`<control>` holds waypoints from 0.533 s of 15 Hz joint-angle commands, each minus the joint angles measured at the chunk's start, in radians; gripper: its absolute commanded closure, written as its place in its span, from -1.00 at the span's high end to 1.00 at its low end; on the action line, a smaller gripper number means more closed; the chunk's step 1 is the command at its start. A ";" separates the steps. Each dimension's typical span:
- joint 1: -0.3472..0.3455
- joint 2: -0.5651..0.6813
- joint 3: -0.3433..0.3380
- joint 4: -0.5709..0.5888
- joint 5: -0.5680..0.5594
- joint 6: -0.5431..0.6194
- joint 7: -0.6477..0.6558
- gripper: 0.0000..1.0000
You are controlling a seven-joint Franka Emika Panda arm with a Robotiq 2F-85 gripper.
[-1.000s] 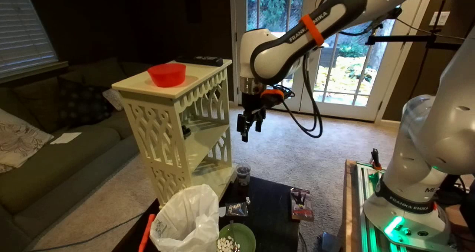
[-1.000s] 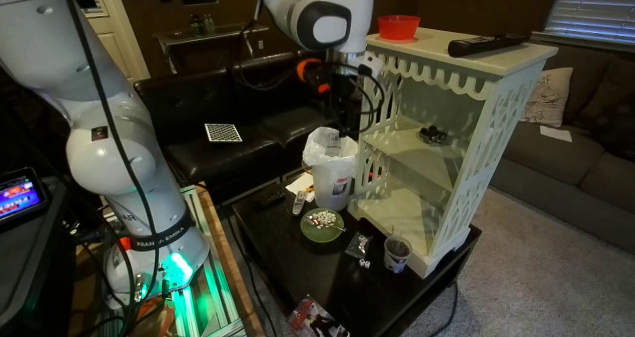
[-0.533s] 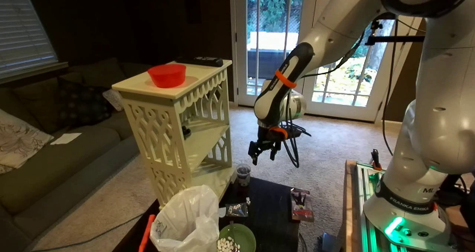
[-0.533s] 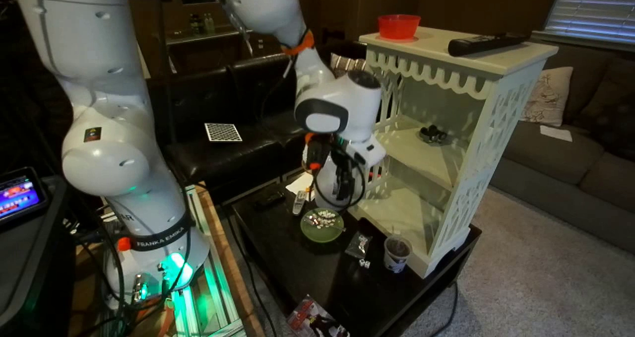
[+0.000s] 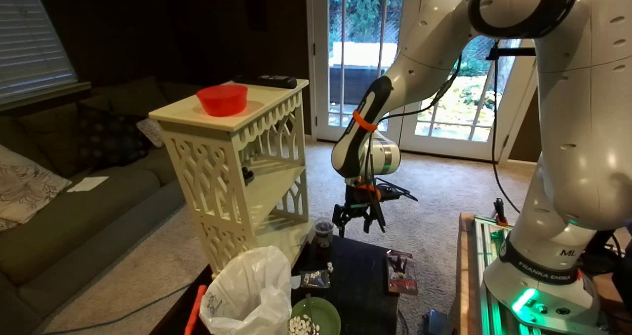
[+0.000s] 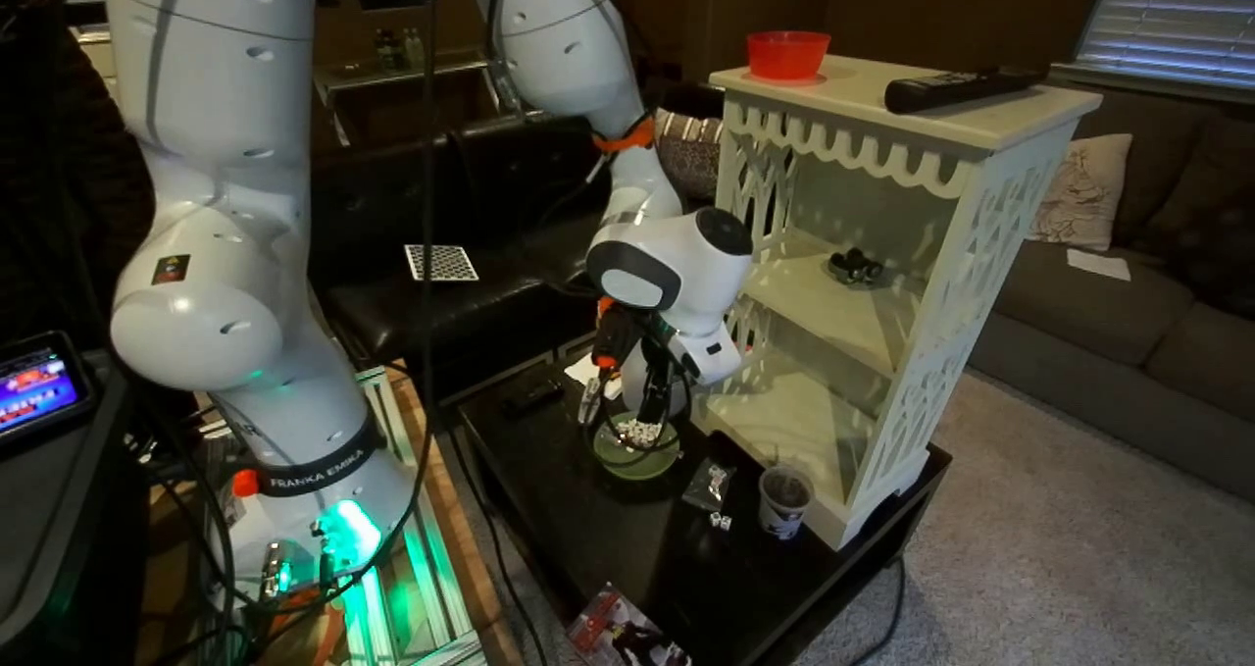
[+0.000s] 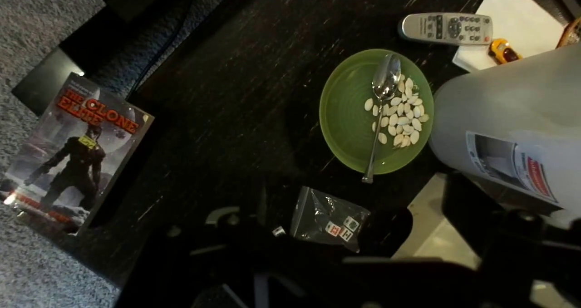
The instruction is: Put the yellow plate on the top shelf of the shelf.
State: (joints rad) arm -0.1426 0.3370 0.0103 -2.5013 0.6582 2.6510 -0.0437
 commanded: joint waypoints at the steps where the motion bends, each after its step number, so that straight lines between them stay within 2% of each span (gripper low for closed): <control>1: 0.010 0.106 0.013 0.048 -0.008 0.045 -0.002 1.00; 5: -0.083 0.337 0.117 0.155 0.112 0.117 -0.115 1.00; 6: -0.107 0.399 0.157 0.180 0.165 0.176 -0.174 1.00; 8: -0.198 0.513 0.268 0.234 0.253 0.286 -0.295 1.00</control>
State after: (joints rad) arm -0.2245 0.6684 0.1454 -2.3757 0.7869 2.8169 -0.1750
